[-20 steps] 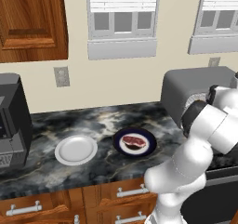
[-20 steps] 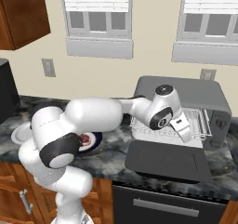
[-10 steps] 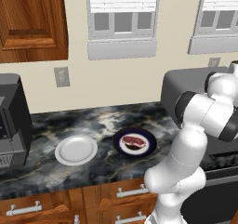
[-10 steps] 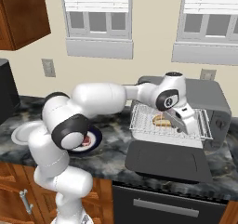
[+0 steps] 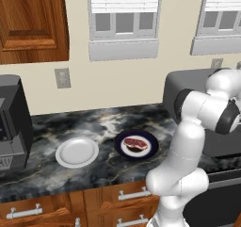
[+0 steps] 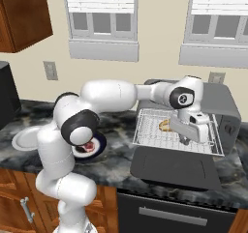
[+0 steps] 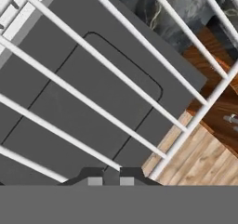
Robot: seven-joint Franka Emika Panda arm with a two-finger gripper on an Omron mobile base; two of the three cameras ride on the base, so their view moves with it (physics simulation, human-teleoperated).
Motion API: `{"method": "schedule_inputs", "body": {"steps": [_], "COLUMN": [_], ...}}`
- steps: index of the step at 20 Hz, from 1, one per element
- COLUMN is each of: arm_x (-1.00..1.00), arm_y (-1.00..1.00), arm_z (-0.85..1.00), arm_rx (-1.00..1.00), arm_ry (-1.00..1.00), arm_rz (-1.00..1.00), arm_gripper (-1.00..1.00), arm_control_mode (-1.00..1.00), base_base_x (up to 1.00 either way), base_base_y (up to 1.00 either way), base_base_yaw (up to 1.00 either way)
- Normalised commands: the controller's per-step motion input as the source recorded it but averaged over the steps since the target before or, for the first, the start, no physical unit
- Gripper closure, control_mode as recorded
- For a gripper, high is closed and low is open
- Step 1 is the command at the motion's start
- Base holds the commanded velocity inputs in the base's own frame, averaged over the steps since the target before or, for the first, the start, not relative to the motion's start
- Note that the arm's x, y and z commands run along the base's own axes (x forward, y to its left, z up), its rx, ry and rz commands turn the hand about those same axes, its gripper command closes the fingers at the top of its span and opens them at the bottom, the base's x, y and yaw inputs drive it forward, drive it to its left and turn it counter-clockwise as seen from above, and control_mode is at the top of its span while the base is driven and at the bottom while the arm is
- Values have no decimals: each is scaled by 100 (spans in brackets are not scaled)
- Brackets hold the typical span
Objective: Open the toaster oven door. Place the hotdog bun on the bottom rack in the toaster oven and place the steak on the top rack.
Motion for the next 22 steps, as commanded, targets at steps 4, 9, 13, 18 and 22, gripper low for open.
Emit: {"method": "schedule_inputs", "body": {"steps": [4,9,13,18,22], "arm_x": [-98,-50,-69,-48,-4], "arm_y": [26,11,39,80,100], "arm_z": [-100,-13,94,72,23], "arm_rx": [10,11,3,0,-8], "arm_ry": [12,2,-1,0,0], "arm_rz": [0,0,0,0,0], "arm_gripper": [100,100,100,100,-100], "arm_control_mode": [-100,-100,-100,-100,-100], "base_base_x": [0,0,0,0,0], "base_base_y": [0,0,0,0,0], "base_base_yaw": [0,0,0,0,0]}}
